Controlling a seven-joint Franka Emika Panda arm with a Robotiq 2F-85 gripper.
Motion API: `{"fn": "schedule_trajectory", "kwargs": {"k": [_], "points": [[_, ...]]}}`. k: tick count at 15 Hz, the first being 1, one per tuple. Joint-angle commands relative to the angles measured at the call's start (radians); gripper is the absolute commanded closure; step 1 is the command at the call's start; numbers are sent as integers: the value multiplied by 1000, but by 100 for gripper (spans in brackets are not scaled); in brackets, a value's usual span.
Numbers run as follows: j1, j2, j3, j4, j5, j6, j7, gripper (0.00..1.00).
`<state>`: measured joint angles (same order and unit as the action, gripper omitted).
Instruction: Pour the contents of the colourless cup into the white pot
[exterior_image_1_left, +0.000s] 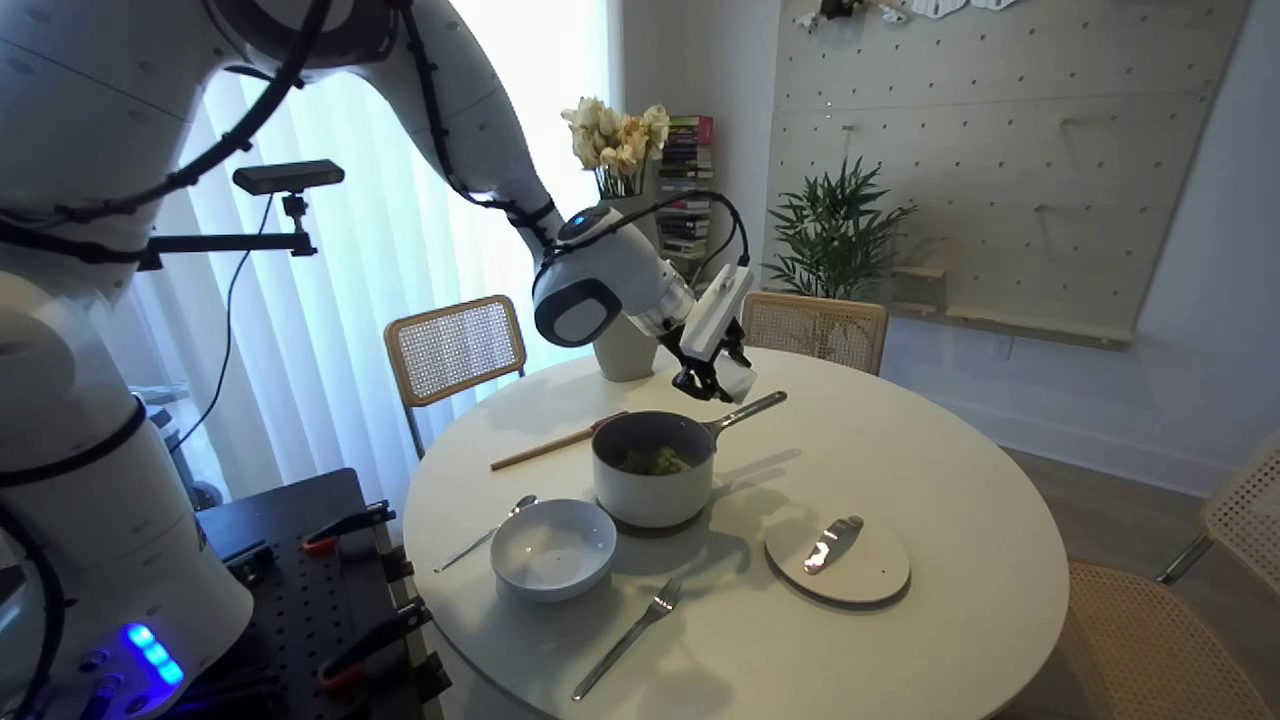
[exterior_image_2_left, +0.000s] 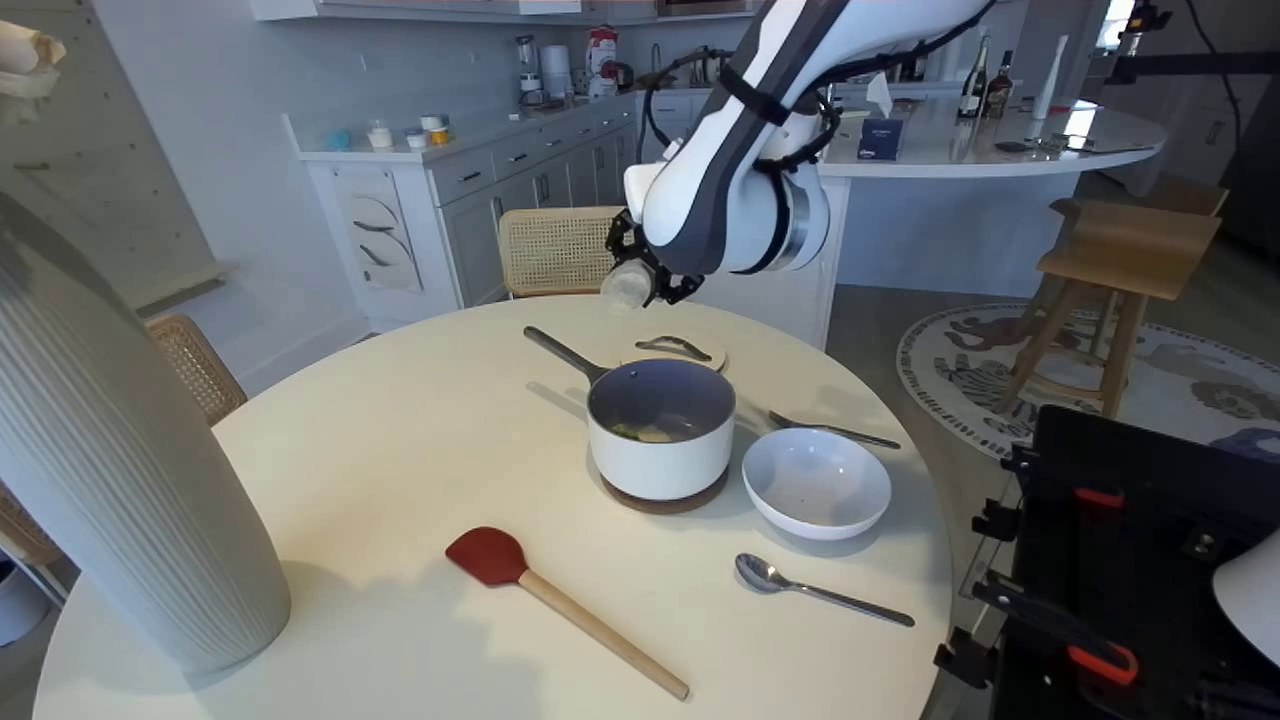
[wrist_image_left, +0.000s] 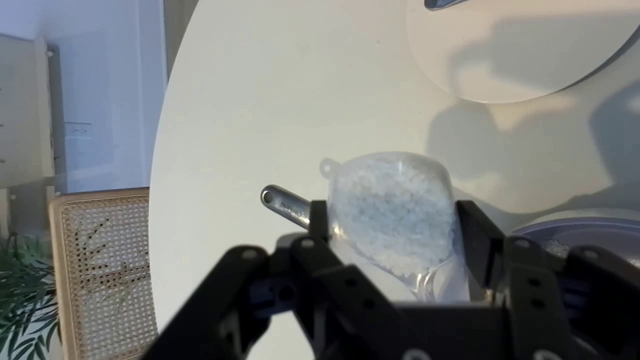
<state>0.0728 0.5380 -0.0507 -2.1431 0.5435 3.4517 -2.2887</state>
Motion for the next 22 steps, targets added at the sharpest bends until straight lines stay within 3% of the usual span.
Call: {"fn": "schedule_trajectory", "kwargs": {"k": [1, 15, 20, 21, 22], "points": [[79, -31, -63, -20, -17, 11, 38, 61], [466, -102, -428, -28, -41, 8, 155, 61], [542, -107, -499, -48, -63, 8, 203, 61], [545, -109, -500, -57, -68, 8, 219, 61], [502, -130, -446, -101, -74, 8, 242, 61]]}}
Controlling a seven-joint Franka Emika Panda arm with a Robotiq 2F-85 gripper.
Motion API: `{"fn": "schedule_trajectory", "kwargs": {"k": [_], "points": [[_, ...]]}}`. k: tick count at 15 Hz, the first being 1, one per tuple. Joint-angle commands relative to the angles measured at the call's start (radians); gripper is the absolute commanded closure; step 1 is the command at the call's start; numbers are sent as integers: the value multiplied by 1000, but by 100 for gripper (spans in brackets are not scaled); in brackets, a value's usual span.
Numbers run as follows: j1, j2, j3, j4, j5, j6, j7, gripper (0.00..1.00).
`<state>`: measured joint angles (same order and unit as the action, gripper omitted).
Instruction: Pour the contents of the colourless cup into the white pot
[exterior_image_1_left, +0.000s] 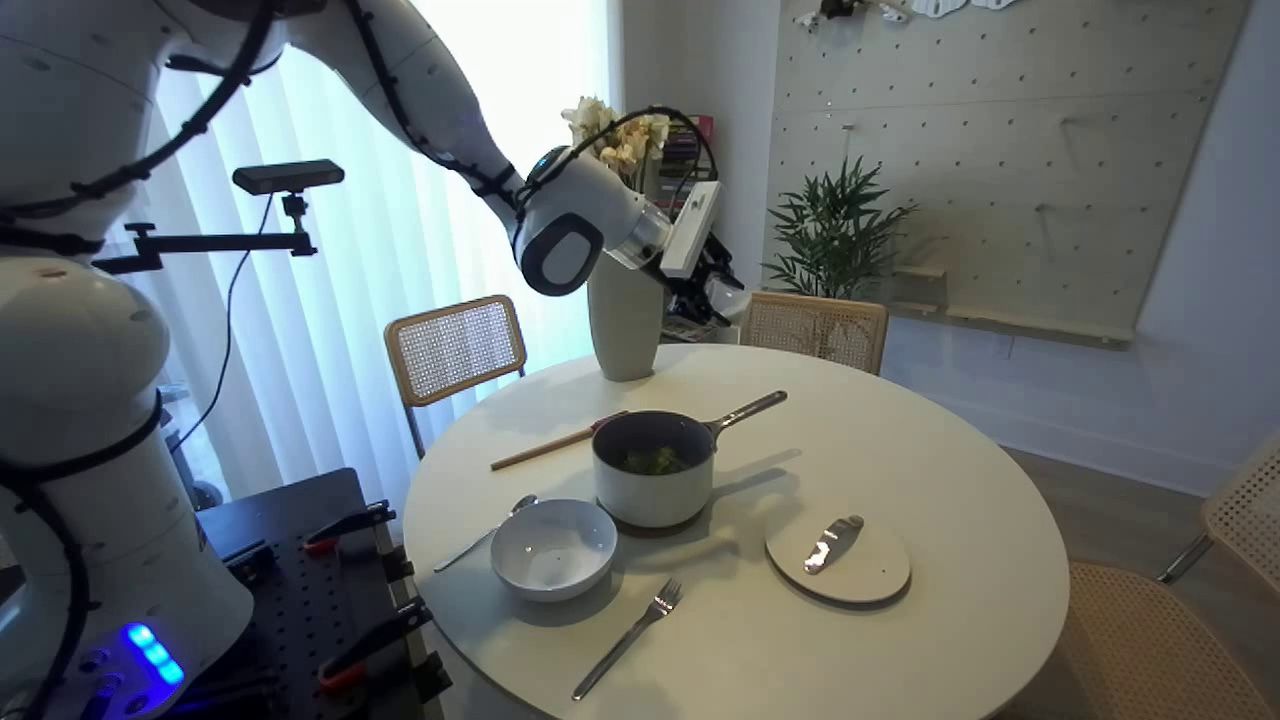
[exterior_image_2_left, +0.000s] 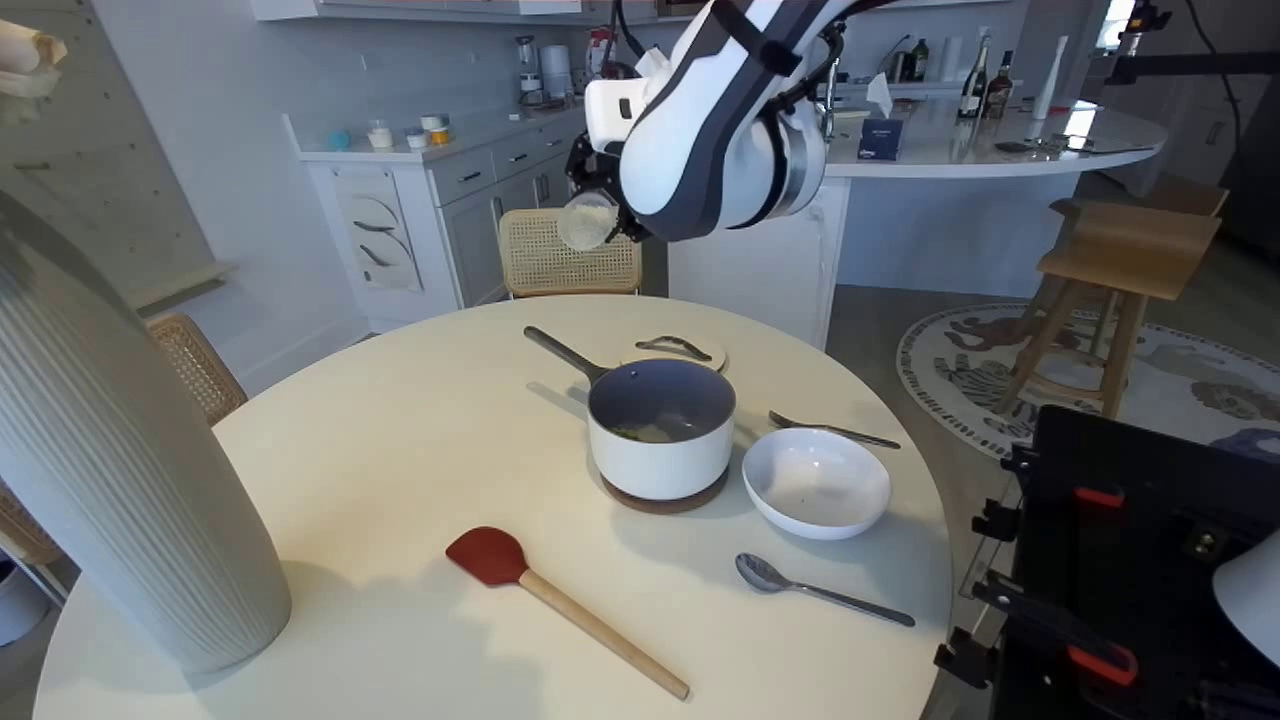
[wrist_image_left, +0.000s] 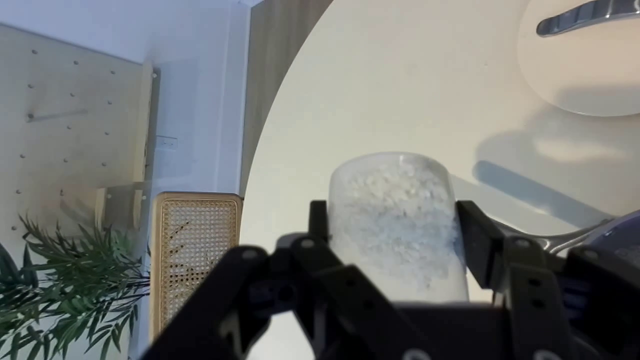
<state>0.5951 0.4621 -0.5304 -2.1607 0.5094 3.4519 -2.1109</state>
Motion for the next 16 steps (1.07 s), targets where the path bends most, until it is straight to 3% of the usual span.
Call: {"fn": "schedule_trajectory", "kwargs": {"k": [1, 2, 3, 13, 14, 16], "points": [[-71, -74, 97, -132, -47, 20, 86, 61], [-15, -8, 27, -36, -3, -1, 39, 61], [-25, -8, 42, -55, -4, 0, 43, 36], [-23, -3, 36, -46, -4, 0, 43, 36], [-23, -3, 36, -46, -4, 0, 43, 61], [-41, -2, 55, -49, -17, 13, 47, 61]]}}
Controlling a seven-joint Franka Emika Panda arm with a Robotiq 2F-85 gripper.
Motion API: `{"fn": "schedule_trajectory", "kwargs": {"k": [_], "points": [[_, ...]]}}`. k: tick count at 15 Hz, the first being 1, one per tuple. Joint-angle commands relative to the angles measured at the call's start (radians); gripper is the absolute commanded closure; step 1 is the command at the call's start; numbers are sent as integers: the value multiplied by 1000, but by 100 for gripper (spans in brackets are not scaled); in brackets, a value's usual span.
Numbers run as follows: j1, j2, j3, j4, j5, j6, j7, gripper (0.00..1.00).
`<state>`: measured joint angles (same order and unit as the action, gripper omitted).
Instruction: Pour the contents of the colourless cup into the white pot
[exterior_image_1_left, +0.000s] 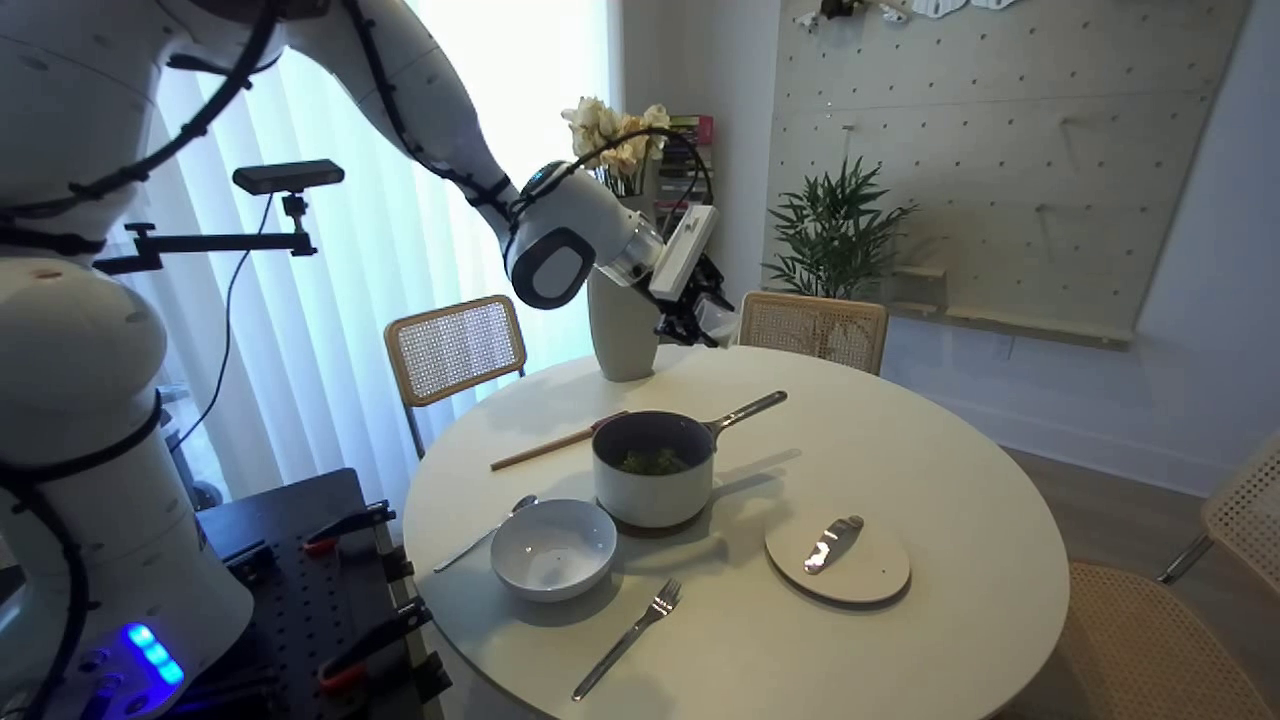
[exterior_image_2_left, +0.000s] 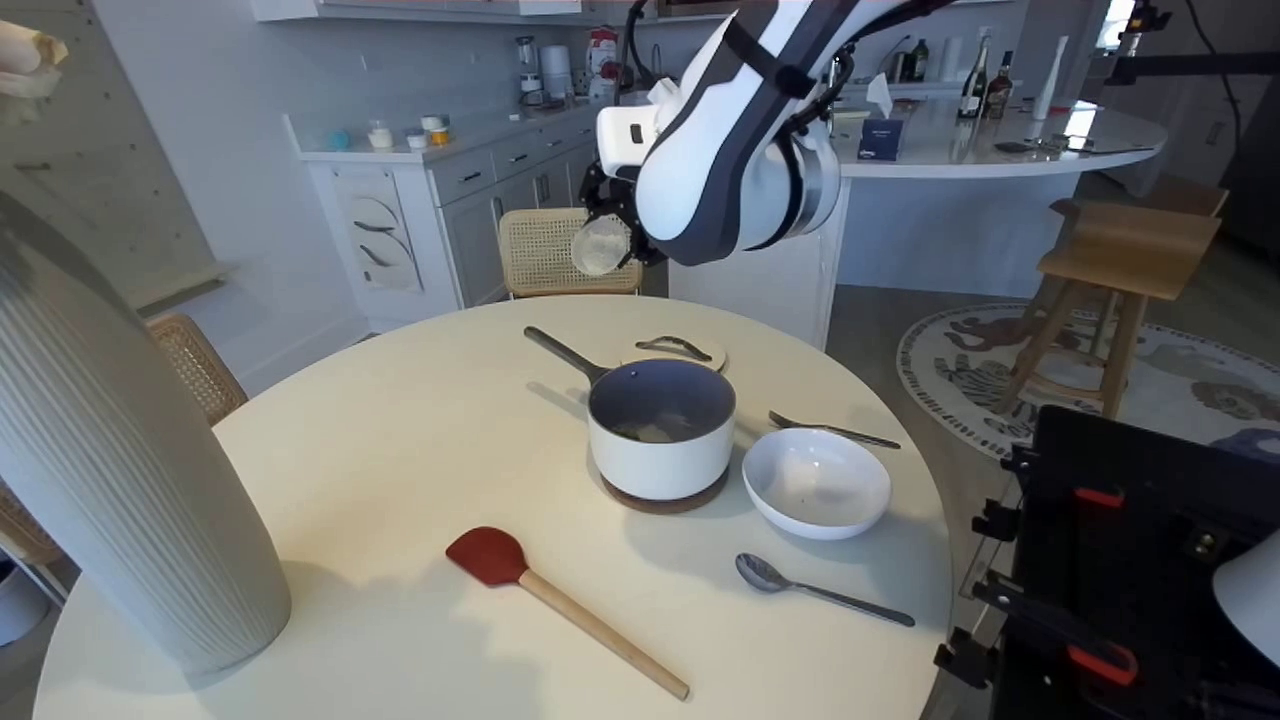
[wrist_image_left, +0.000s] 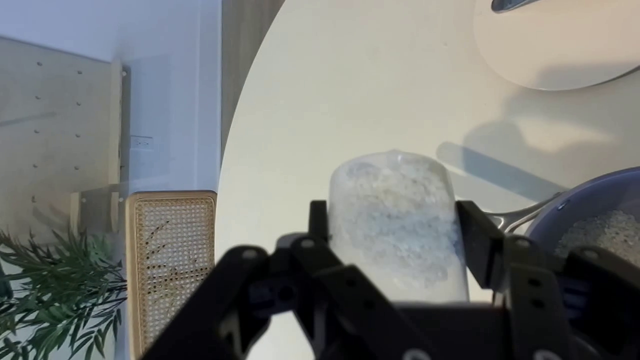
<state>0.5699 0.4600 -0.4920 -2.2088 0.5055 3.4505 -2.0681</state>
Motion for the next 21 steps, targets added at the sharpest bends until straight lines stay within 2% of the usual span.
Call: {"fn": "schedule_trajectory", "kwargs": {"k": [1, 5, 11, 15, 18, 19, 21], "points": [[-10, 9, 13, -4, -9, 29, 1, 61], [114, 29, -114, 8, 6, 17, -26, 61], [416, 95, -400, 15, 3, 16, -8, 61], [571, 148, -525, -24, -10, 18, 12, 61], [623, 184, -566, -62, -18, 18, 27, 61], [632, 192, -586, -88, -92, 18, 98, 61], [630, 208, -599, -116, -144, 18, 154, 61]]}}
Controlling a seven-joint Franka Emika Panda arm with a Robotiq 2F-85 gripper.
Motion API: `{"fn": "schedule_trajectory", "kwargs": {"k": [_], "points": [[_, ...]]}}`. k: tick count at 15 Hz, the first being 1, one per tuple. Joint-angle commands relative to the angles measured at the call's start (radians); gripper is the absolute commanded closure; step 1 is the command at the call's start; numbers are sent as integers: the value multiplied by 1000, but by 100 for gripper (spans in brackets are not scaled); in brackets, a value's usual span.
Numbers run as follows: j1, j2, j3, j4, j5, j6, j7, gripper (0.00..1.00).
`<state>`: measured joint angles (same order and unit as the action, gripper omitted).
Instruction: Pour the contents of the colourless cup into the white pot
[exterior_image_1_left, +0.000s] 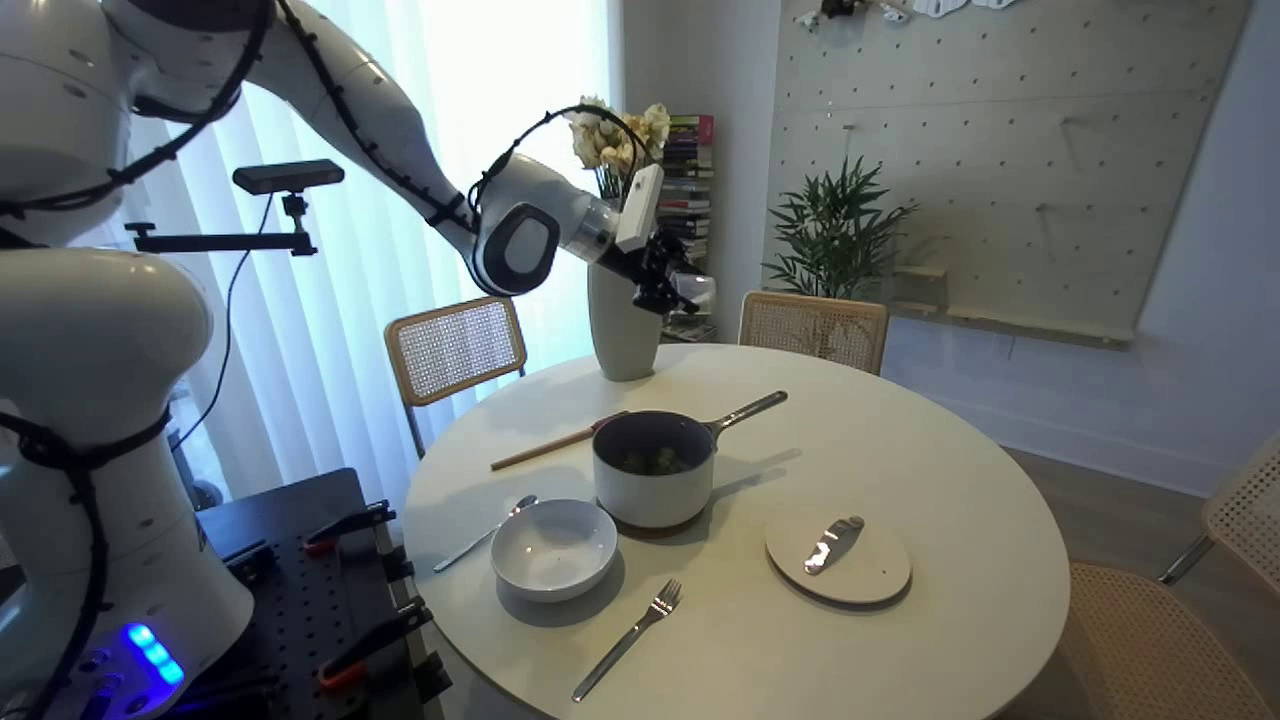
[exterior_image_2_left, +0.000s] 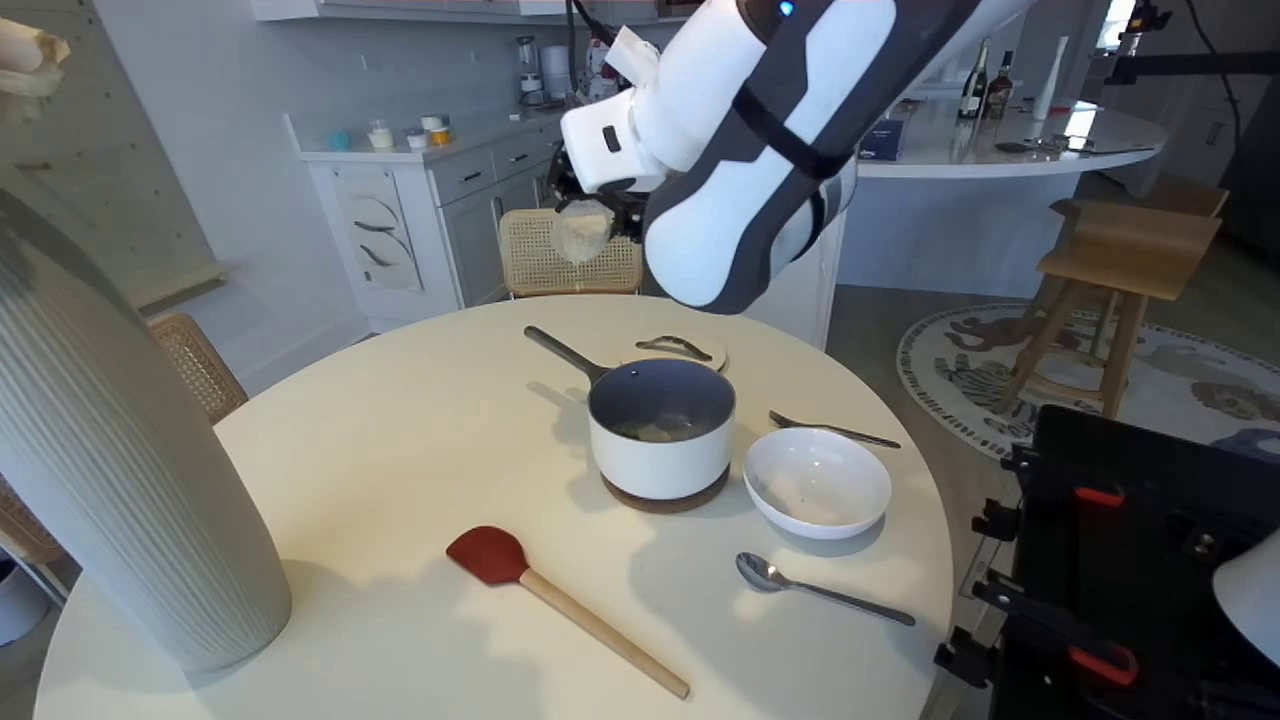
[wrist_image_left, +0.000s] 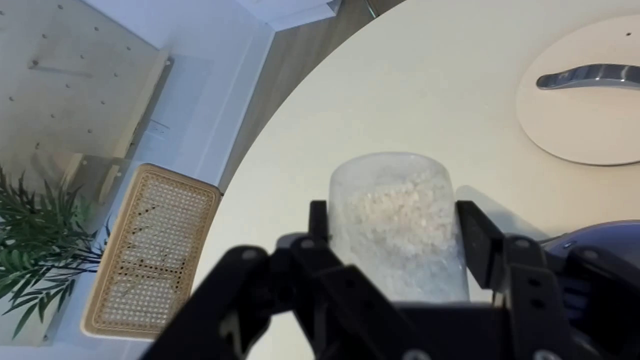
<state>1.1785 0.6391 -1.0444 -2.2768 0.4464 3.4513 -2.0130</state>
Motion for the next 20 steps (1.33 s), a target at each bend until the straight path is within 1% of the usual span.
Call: {"fn": "schedule_trajectory", "kwargs": {"k": [1, 6, 9, 11, 12, 15, 20], "points": [[19, 39, -56, -61, -115, 17, 131, 61], [1, 66, -85, -107, -247, 17, 255, 61], [26, 104, -112, -103, -288, 17, 309, 61], [68, 165, -148, -85, -286, 15, 333, 61], [78, 174, -153, -86, -294, 14, 346, 61], [140, 265, -195, -83, -288, 13, 384, 61], [208, 399, -224, -103, -303, 13, 453, 61]]}}
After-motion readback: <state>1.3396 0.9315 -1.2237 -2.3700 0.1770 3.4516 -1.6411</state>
